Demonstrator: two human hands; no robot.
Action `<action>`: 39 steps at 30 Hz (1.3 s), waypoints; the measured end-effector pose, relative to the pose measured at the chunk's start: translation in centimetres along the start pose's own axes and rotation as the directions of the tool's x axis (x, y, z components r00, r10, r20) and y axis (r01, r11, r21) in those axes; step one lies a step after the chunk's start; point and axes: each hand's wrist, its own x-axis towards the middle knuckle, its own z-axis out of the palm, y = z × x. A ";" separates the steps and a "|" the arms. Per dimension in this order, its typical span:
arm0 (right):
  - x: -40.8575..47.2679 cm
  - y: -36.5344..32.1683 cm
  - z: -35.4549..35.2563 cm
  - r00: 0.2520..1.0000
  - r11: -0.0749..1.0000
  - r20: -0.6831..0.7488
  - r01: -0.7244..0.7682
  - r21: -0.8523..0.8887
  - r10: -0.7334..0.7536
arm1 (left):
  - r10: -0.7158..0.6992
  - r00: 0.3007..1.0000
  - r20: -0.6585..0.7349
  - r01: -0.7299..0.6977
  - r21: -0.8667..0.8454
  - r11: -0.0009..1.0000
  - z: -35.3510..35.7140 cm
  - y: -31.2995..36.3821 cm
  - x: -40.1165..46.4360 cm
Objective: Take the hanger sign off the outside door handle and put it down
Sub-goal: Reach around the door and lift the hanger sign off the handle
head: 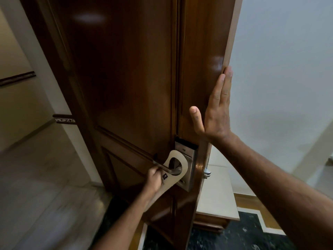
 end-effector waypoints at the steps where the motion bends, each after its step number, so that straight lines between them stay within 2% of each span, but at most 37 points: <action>1: 0.0 -0.1 0.0 1.000 1.000 0.000 0.004 0.001 -0.004 | -0.038 0.999 -0.001 0.038 -0.024 0.999 -0.5 0.6 0.6; 2: -0.1 -0.3 0.0 1.000 1.000 0.000 0.008 0.003 -0.008 | -0.097 0.995 0.007 0.097 -0.033 0.995 -1.4 1.1 1.1; 6: -0.3 -1.4 -0.3 1.000 1.000 -0.002 0.017 0.019 -0.017 | -0.290 0.920 0.262 0.319 -0.072 0.945 -6.0 1.2 2.9; 8: -0.4 -2.2 -0.3 1.000 0.999 -0.006 0.024 0.030 -0.024 | -0.318 0.913 0.255 0.353 -0.105 0.930 -8.2 1.0 3.1; 12: -0.9 -4.2 -0.3 0.999 0.998 -0.020 0.042 0.055 -0.041 | -0.302 0.952 -0.046 0.296 -0.102 0.950 -11.0 1.8 1.1; 14: -1.2 -5.4 -0.3 0.998 0.995 -0.029 0.056 0.076 -0.054 | -0.198 0.946 -0.255 0.173 -0.118 0.978 -12.2 1.9 -0.5; 16: -1.6 -6.9 -0.3 0.997 0.991 -0.044 0.073 0.110 -0.069 | -0.051 0.903 -0.426 0.009 -0.101 0.995 -13.5 1.8 -3.2; 18: -2.0 -8.7 -0.3 0.995 0.984 -0.061 0.089 0.155 -0.080 | 0.050 0.840 -0.540 -0.074 -0.023 0.997 -14.8 1.5 -6.8; 20: -2.5 -10.8 -0.3 0.992 0.971 -0.079 0.108 0.215 -0.093 | 0.084 0.774 -0.627 -0.107 0.001 0.994 -15.9 0.7 -10.2; 24: -3.4 -15.8 -0.1 0.980 0.909 -0.135 0.189 0.370 -0.149 | 0.054 0.649 -0.759 -0.149 -0.057 0.987 -18.4 -1.3 -16.4; 29: -4.5 -22.8 0.9 0.968 0.794 -0.209 0.234 0.562 -0.138 | 0.070 0.475 -0.877 -0.120 0.015 0.993 -22.0 -3.0 -23.6; 31: -4.9 -25.9 1.6 0.972 0.704 -0.206 0.226 0.674 -0.115 | 0.100 0.394 -0.914 -0.113 0.060 0.992 -23.6 -3.6 -26.4; 34: -5.3 -30.3 2.2 0.990 0.511 -0.101 0.136 0.849 -0.096 | 0.138 0.297 -0.945 -0.112 0.109 0.988 -25.8 -3.9 -30.2; 38: -5.3 -33.8 3.3 0.980 0.251 0.051 0.000 0.968 -0.195 | 0.162 0.191 -0.968 -0.100 0.145 0.984 -28.5 -4.0 -34.8; 39: -5.7 -33.9 3.9 0.976 0.235 0.102 -0.054 0.971 -0.194 | 0.175 0.169 -0.970 -0.093 0.161 0.983 -29.0 -4.0 -35.7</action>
